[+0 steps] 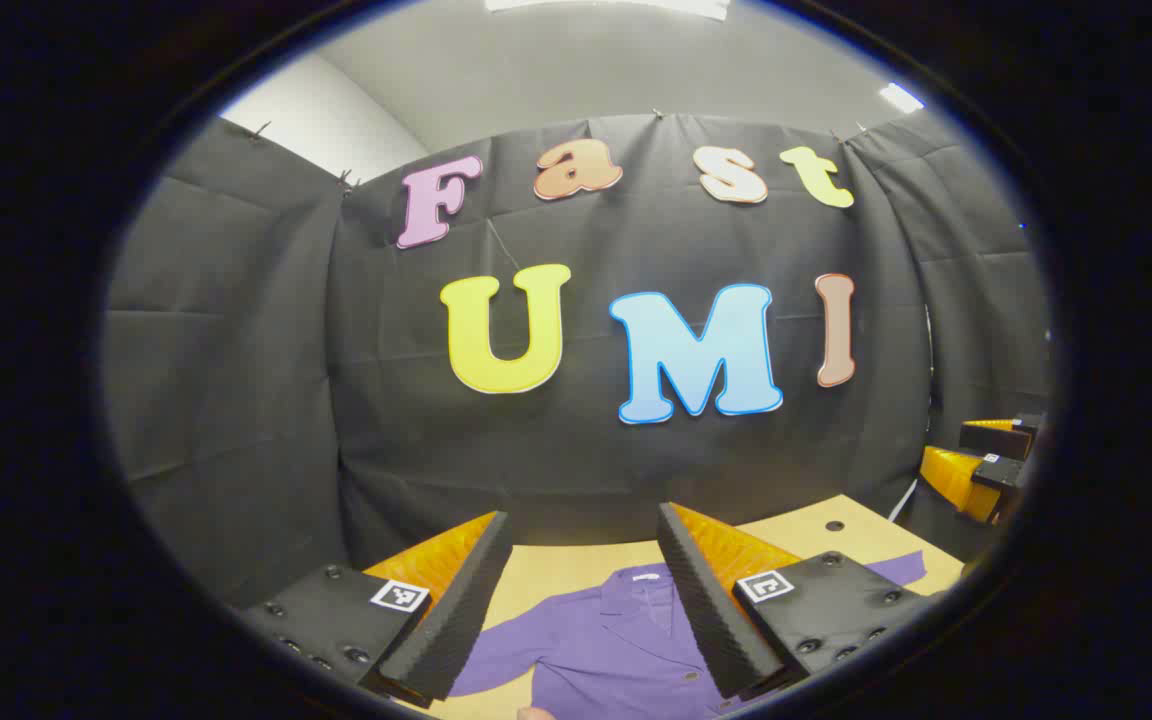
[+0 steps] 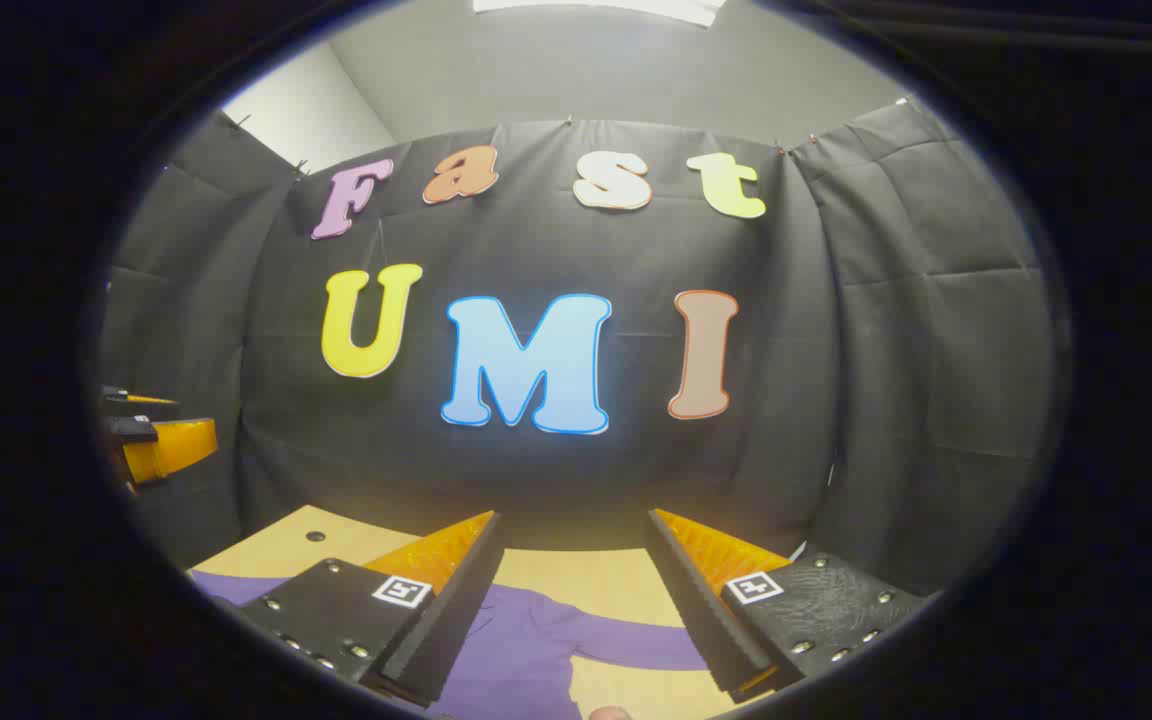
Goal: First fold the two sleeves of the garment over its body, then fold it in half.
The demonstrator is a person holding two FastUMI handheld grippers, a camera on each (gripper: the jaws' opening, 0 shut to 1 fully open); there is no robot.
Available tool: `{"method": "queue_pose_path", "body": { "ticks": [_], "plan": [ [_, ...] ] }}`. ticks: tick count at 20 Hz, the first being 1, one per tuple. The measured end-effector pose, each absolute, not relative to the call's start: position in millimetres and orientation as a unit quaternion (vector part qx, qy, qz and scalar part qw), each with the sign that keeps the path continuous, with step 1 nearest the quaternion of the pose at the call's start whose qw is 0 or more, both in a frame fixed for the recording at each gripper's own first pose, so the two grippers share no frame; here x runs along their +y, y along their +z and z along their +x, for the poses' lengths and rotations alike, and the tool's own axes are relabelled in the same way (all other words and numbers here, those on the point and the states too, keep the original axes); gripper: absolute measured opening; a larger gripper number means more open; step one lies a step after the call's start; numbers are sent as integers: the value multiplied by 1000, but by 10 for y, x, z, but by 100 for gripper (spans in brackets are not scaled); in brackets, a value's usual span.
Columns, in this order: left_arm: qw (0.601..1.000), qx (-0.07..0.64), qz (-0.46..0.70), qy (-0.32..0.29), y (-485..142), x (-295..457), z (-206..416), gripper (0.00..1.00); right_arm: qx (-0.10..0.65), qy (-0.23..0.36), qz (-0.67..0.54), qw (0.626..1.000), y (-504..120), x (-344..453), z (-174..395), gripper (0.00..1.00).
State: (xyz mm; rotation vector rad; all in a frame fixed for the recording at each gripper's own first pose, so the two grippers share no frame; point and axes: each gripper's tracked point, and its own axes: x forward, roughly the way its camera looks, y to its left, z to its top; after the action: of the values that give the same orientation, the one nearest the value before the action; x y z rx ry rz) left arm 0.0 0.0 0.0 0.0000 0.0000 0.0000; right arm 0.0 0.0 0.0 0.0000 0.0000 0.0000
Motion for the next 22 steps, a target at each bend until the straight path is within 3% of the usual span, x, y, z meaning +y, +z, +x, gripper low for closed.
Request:
{"method": "queue_pose_path", "body": {
  "ticks": [16,22],
  "plan": [
    [1000,5,8,-2,-46,15,11,100,25,-17,16,999,-144,-74,68,91],
    [1000,9,19,1,-76,34,15,100,72,-52,23,996,-692,-469,186,91]
  ]
}}
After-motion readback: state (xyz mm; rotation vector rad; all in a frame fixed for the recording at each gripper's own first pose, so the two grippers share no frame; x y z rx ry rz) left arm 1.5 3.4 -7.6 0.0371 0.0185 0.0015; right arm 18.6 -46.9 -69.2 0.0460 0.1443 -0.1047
